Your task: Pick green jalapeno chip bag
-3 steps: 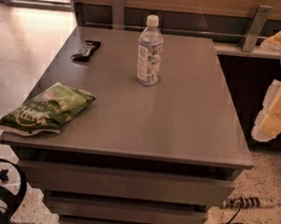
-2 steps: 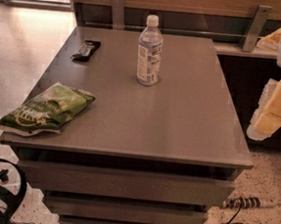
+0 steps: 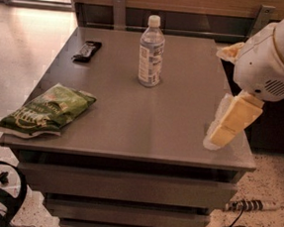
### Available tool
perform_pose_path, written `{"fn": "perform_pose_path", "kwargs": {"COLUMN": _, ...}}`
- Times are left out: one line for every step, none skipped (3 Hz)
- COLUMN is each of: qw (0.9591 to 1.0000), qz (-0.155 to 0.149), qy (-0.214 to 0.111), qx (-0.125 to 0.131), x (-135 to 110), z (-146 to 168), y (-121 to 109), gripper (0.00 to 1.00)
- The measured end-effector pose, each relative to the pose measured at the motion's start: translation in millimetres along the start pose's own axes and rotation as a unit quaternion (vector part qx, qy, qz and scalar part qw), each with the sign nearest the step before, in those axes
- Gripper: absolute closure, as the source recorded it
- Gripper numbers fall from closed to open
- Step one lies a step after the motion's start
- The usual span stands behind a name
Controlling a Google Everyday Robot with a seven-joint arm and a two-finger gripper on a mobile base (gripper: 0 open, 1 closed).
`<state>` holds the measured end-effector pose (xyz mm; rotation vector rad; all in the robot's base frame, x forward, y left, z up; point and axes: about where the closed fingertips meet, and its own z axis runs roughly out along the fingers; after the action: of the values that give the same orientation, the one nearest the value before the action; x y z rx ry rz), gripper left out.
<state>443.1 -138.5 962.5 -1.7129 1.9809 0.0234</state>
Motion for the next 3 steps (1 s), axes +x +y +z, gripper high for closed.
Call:
{"fn": "perform_pose_path", "kwargs": {"qw": 0.9966, "qz": -0.029, "qy": -0.076, "qx": -0.006, "x": -50.1, "z": 46.1, "y": 11.2, "gripper": 0.00}}
{"fn": "perform_pose_path", "kwargs": {"qw": 0.9909, "qz": -0.050, "qy": -0.124, "qx": -0.009, "x": -98.9, "z": 85.5, "y": 11.2, "gripper": 0.00}}
{"fn": "perform_pose_path", "kwargs": {"qw": 0.9843, "qz": -0.070, "qy": -0.161, "qx": -0.015, "x": -143.9, "z": 115.0, "y": 11.1, "gripper": 0.00}}
